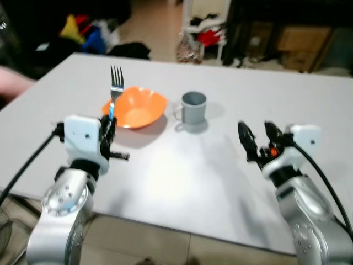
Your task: Setting the table
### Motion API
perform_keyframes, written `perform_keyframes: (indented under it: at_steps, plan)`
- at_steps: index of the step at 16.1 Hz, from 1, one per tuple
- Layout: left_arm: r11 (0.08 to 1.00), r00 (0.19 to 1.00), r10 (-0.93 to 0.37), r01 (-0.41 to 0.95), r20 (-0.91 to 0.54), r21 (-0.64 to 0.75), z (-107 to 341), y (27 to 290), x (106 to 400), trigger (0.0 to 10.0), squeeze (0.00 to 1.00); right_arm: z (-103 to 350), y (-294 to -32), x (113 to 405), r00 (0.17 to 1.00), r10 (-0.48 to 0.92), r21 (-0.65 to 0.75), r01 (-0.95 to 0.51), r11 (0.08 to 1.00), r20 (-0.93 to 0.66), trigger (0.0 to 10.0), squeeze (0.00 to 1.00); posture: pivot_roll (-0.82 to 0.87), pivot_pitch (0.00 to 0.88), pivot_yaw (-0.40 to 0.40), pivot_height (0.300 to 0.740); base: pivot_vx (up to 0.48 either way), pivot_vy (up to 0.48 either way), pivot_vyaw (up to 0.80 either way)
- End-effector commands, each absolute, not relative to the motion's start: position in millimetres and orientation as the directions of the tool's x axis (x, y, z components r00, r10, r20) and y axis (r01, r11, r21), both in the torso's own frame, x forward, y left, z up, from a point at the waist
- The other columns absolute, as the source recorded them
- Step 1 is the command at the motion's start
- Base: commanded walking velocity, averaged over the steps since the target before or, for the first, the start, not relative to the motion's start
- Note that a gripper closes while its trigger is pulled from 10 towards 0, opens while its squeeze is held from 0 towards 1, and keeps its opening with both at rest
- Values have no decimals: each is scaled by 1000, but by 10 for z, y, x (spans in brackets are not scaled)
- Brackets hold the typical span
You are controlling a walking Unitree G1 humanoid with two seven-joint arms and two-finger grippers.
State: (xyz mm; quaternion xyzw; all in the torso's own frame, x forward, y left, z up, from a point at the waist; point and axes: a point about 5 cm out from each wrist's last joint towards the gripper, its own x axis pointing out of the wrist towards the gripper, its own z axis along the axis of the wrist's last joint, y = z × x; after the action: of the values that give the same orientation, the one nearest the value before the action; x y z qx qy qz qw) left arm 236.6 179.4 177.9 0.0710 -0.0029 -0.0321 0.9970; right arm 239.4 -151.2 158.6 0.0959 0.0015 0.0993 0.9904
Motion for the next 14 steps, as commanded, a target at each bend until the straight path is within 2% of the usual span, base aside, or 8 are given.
perform_keyframes:
  at_steps: [1,4,14]
  plan:
    - [988,997,-75,74,4,136,1776,1751,2409,10000,0,1574,-1578,2403,986,166,145,-164,976,-2,10000,0,-119,0,55,740,0,0,0]
    - [987,996,-88,88,-8,137,1740,1696,2457,10000,0,1508,-1617,2444,986,155,156,-145,977,-54,10000,0,-122,0,59,740,0,0,0]
    - [986,998,-65,68,-25,154,1693,1726,2434,10000,0,1480,-1470,2521,958,275,158,-260,953,-85,10000,0,-110,0,43,740,0,375,-800]
